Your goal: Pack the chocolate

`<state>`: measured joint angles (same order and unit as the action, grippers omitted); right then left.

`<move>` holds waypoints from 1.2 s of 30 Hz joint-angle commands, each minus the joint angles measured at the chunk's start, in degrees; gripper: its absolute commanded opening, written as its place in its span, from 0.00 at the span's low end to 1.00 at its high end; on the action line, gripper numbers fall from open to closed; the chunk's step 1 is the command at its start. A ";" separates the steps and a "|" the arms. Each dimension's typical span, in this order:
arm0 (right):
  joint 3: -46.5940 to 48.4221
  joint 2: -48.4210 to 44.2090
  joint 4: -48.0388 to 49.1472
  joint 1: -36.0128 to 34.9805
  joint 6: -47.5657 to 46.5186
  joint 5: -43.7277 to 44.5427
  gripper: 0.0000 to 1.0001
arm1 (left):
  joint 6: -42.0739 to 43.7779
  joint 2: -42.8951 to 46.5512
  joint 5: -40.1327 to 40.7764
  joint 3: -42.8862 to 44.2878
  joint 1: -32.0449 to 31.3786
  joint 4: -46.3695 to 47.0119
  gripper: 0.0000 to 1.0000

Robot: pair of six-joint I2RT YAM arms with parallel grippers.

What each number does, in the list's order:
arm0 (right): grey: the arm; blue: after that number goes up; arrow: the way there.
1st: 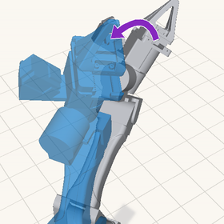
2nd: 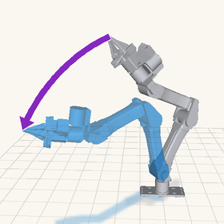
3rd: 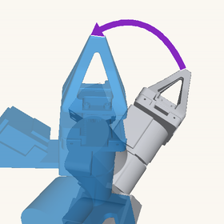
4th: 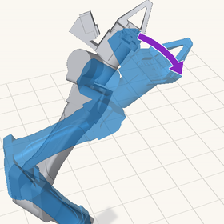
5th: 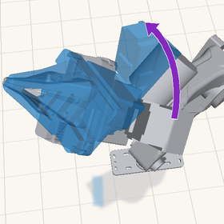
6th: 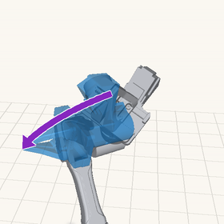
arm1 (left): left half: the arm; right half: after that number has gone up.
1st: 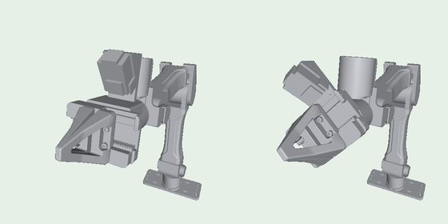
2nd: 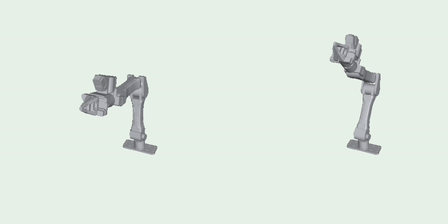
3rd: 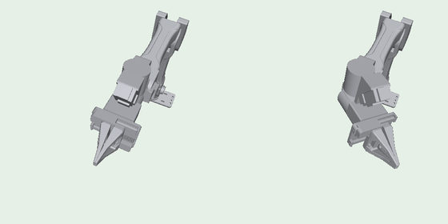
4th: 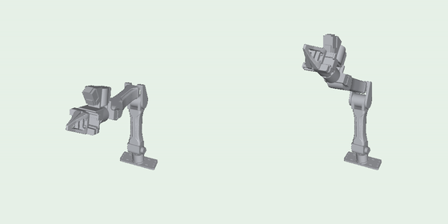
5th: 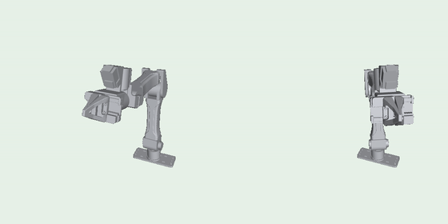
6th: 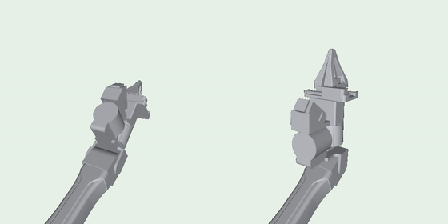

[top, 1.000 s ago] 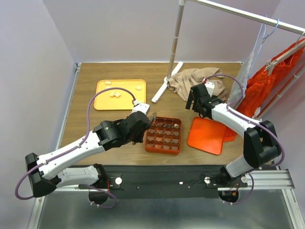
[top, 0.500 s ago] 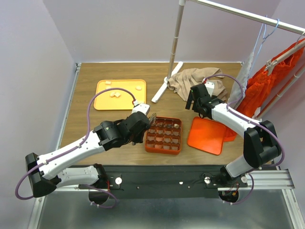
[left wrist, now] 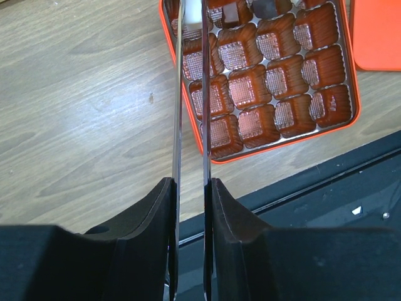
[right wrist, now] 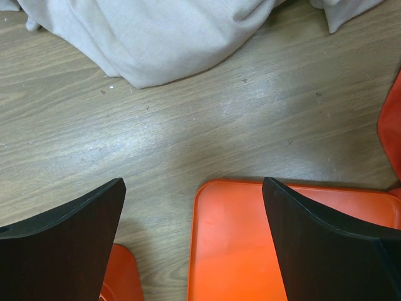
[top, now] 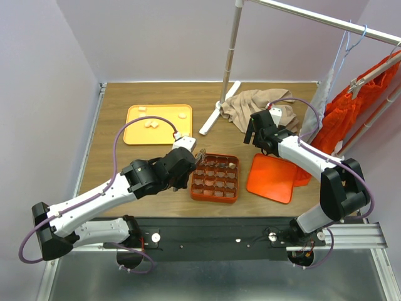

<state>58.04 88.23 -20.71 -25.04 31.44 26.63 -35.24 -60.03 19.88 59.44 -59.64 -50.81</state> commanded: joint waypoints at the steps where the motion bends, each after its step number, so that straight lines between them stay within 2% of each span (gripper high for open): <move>1: 0.76 -0.07 -1.00 0.16 0.02 -0.35 0.99 | -0.79 1.32 -0.37 -0.29 -0.04 0.45 0.37; 8: 0.85 0.10 -1.00 0.16 0.02 -0.62 0.99 | -0.97 1.49 -0.37 -0.46 -0.04 0.80 0.43; 16: 1.02 0.81 -1.00 0.16 0.38 -1.23 0.99 | -1.84 2.55 0.77 0.06 -0.04 0.53 0.43; 24: 0.85 0.28 -1.00 0.16 0.29 -0.79 0.99 | -6.41 5.72 9.91 4.45 1.10 -1.22 0.41; 29: 0.84 -0.25 -1.00 0.16 0.29 -1.14 0.99 | -9.66 1.41 11.24 4.11 9.70 -1.76 0.42; 31: 0.85 -0.16 -1.00 0.16 0.03 -1.58 0.99 | -9.23 -0.87 10.36 3.32 15.21 -0.18 0.41; 36: 0.76 -0.86 -1.00 0.16 0.11 -1.41 0.99 | -7.47 -5.87 9.30 2.96 22.54 5.80 0.41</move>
<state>58.04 88.29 -20.73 -25.04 31.46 25.78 -42.44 -62.89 27.81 62.72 -42.04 -50.30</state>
